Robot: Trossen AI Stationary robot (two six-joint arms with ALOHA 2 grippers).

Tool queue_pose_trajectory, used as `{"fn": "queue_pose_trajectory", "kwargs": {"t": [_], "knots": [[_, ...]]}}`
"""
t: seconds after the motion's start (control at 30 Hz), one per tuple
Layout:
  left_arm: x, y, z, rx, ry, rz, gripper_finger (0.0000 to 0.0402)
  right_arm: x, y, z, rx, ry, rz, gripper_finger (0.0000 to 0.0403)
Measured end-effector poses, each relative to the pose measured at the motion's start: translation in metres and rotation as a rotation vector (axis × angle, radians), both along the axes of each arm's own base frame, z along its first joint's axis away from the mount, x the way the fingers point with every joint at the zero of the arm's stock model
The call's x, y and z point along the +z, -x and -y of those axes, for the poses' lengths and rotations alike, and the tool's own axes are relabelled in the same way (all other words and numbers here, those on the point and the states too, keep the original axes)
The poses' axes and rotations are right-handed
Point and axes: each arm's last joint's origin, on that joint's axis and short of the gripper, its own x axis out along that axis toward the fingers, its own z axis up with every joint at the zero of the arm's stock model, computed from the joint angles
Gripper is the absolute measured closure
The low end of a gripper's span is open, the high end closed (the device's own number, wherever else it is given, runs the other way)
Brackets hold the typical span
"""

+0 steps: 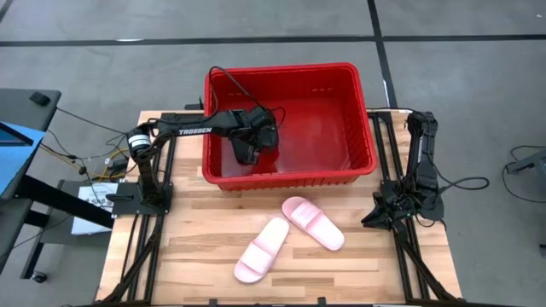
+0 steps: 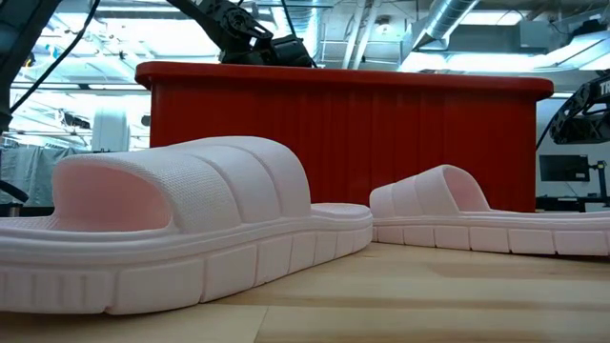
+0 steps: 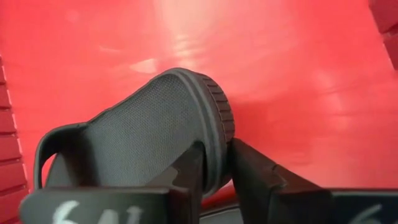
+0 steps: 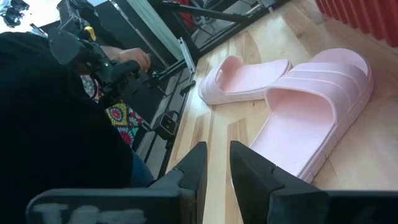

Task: Pick and place slides into bin
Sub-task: Put the black slide into the basket, then put the right pink slide into the basket

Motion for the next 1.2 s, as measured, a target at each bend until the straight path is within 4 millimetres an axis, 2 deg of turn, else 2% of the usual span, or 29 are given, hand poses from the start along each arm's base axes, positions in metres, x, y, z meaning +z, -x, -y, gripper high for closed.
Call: {"fn": "queue_pose_trajectory", "kwargs": {"t": [0.5, 0.9, 1.07, 1.2], "knots": [[0.0, 0.0, 0.0, 0.009, 0.022, 0.008, 0.0272, 0.0, 0.0, 0.0, 0.0, 0.001, 0.0, 0.0343], [0.0, 0.001, 0.001, 0.016, 0.019, -0.008, 0.0266, 0.0, 0.0, 0.0, 0.0, 0.0, 0.0, 0.0343], [0.023, -0.002, -0.003, 0.063, -0.043, -0.024, 0.0266, 0.0, 0.0, 0.0, 0.0, 0.0, 0.0, 0.0343], [0.064, -0.004, -0.005, 0.119, -0.041, 0.01, 0.0266, 0.0, 0.0, 0.0, 0.0, 0.0, 0.0, 0.0343]]}}
